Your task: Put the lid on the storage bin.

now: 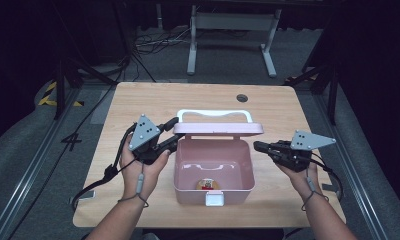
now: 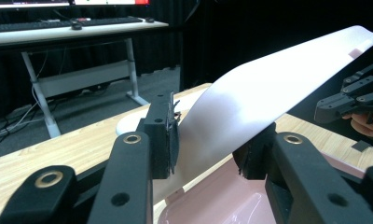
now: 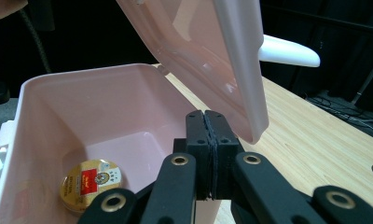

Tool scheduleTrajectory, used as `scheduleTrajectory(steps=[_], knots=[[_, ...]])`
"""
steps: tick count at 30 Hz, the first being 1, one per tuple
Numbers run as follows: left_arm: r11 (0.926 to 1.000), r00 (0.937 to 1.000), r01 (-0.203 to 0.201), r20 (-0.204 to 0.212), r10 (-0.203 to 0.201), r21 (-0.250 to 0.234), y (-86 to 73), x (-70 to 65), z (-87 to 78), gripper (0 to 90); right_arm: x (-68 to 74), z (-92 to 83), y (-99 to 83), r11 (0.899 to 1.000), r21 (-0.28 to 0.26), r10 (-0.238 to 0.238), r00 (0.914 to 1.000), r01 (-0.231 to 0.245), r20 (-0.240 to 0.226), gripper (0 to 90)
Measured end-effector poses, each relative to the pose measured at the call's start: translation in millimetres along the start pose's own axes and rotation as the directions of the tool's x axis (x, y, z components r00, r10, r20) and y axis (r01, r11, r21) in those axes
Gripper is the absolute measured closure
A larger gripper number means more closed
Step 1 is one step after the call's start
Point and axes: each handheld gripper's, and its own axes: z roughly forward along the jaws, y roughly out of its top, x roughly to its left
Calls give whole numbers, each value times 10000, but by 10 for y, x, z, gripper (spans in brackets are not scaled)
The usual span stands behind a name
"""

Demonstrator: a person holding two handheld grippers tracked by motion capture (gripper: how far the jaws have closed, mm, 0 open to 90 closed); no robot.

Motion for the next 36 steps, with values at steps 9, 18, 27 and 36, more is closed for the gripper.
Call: scheduleTrajectory(steps=[9,18,27,36], knots=[[9990,9988,-453,-200,454,31,-103,-111,-67,607,49,34,17,9998,26,-195,9997,196,-177,899],[9980,9990,-421,-138,428,462,-162,-175,-98,509,60,33,26,9998,-189,-117,9992,110,-390,900],[9959,9996,-291,32,289,857,-273,-188,-248,403,65,20,35,9997,-230,-125,9989,115,-452,900],[9876,9983,420,-458,-355,1511,-448,74,-415,422,70,2,56,9996,-229,-180,9983,168,-554,900]])
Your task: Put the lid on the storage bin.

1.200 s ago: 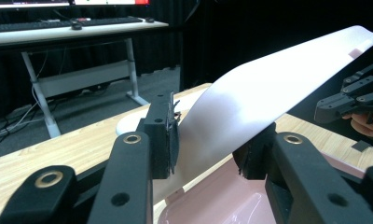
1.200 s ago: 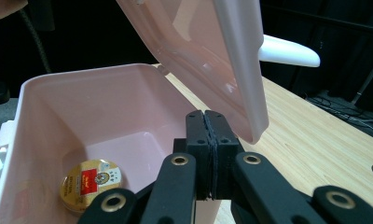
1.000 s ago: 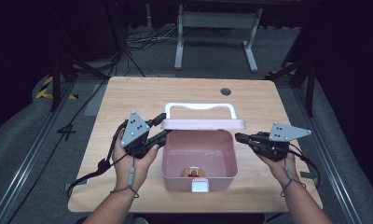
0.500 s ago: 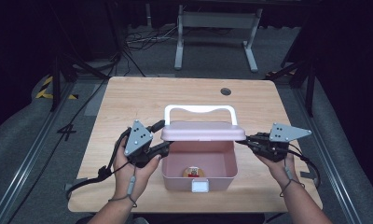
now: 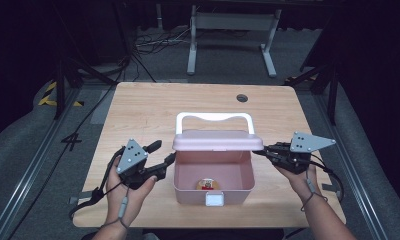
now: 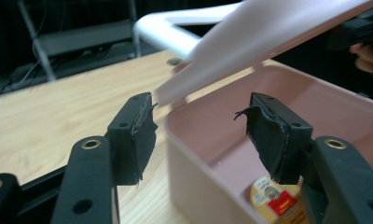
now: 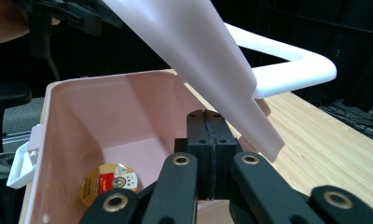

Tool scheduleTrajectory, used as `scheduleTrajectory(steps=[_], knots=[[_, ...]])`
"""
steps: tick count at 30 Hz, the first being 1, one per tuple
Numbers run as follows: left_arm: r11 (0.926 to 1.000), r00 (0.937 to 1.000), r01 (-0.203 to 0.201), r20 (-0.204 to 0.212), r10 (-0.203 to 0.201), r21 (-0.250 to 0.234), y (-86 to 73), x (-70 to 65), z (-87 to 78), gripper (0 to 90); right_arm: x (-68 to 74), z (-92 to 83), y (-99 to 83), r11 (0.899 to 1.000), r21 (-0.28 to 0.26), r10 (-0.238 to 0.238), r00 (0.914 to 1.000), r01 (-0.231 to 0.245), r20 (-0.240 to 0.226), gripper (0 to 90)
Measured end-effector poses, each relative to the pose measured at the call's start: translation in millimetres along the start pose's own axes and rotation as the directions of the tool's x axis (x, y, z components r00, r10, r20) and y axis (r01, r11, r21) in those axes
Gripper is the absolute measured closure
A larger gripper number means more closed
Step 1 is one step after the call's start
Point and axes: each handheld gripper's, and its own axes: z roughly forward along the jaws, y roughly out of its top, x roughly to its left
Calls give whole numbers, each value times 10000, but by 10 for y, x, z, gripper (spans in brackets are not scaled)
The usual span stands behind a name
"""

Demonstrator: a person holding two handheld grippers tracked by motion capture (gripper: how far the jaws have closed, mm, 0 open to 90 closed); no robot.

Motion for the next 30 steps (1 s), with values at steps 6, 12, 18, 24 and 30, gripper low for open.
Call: scheduleTrajectory(steps=[6,12,18,24,30], knots=[[9992,9973,381,-622,-385,-80,-45,217,-15,424,6,-3,-1,10000,71,-23,9999,24,-104,900],[9984,9955,449,-822,-476,-337,-39,429,-6,418,77,-28,-8,9999,115,-31,9995,34,-303,900],[9987,9999,-105,-40,103,-508,-29,609,31,407,137,-75,-6,9992,381,-68,9985,88,-540,900],[9989,9996,-256,122,261,-402,-65,733,66,402,178,-89,9,9979,631,-72,9956,131,-935,900],[9993,9991,-372,-210,372,20,-136,849,124,393,185,-82,1,9942,1065,-6,9919,143,-1268,900]])
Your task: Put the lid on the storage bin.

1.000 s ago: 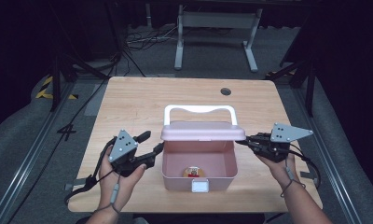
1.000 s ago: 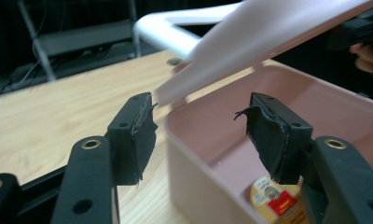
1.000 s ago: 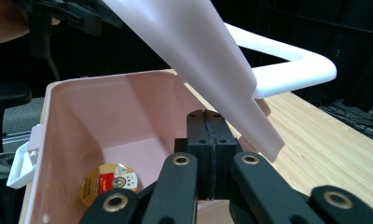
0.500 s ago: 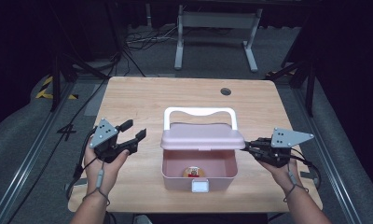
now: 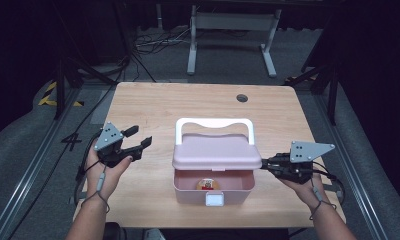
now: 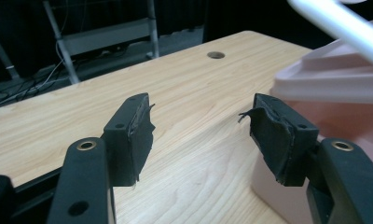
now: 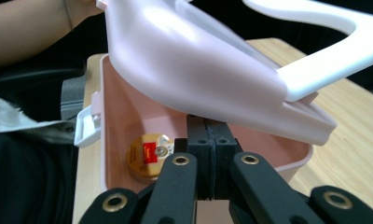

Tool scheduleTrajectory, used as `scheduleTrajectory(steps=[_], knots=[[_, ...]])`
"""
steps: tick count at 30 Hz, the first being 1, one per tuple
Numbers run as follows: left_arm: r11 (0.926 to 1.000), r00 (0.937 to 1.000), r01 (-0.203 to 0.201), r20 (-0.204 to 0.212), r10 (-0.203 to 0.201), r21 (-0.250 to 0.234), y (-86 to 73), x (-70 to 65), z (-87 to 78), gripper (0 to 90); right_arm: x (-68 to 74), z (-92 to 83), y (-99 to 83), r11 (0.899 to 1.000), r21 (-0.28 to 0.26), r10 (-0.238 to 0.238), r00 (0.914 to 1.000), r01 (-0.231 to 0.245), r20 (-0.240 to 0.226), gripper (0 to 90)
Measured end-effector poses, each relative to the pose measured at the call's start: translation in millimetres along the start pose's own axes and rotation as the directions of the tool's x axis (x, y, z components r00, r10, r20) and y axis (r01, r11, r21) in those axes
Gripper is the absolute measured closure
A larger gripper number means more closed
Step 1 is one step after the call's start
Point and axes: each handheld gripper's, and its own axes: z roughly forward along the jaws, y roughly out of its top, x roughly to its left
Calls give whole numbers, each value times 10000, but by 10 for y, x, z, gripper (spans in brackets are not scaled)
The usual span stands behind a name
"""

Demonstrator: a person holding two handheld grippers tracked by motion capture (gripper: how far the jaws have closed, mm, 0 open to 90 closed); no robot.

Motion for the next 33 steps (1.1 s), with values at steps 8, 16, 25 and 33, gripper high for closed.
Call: scheduleTrajectory(steps=[8,16,25,33], knots=[[9998,9999,66,-130,-63,193,-92,77,55,394,14,-4,4,9987,515,-27,9994,44,-340,900],[9998,9993,103,-353,-96,188,-154,138,67,394,36,13,17,9920,1248,-113,9986,178,-526,900],[9996,9992,74,-406,-64,255,-174,149,80,395,42,29,16,9826,1832,-174,9971,307,-742,900],[9996,9993,75,-372,-65,285,-178,139,87,395,50,28,15,9737,2242,-218,9959,411,-878,900]])
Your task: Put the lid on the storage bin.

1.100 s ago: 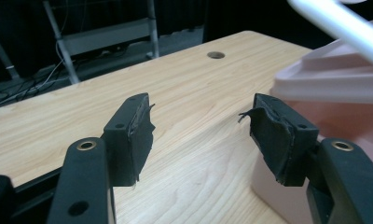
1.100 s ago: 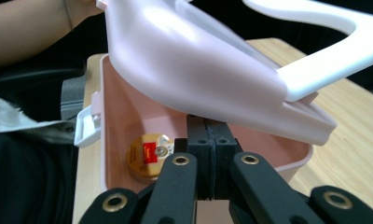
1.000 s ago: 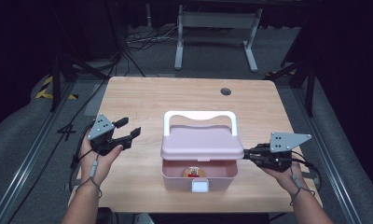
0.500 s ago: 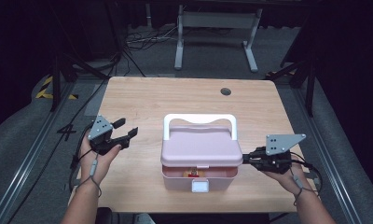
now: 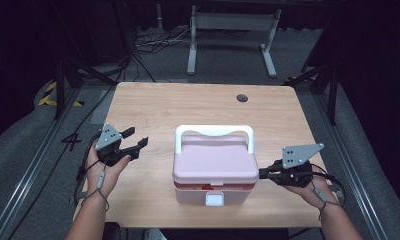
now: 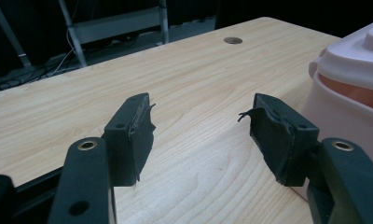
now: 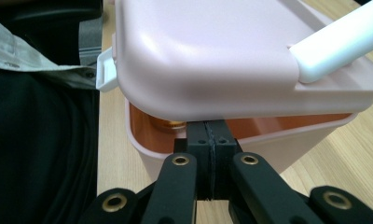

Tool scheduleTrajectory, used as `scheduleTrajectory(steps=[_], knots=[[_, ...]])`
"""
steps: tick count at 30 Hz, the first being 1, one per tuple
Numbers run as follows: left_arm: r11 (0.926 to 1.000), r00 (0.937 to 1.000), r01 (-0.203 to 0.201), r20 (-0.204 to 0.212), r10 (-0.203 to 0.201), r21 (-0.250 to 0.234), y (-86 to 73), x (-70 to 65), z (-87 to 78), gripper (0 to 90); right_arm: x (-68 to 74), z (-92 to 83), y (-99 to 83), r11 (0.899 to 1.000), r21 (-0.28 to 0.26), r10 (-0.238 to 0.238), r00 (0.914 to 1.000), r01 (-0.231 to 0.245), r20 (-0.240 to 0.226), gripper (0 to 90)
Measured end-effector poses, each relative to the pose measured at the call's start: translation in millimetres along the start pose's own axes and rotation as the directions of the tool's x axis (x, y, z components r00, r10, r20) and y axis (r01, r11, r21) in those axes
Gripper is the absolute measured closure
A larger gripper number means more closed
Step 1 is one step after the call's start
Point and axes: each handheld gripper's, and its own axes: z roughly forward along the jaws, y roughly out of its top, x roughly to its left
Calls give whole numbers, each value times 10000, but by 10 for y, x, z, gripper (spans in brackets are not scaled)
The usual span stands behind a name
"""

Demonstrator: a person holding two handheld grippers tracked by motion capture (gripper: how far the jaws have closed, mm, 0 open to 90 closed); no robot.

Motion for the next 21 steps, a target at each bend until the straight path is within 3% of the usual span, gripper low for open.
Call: scheduleTrajectory(steps=[21], knots=[[10000,10000,35,50,-35,28,0,-13,29,394,8,2,-30,9953,924,-275,9995,290,-175,900]])
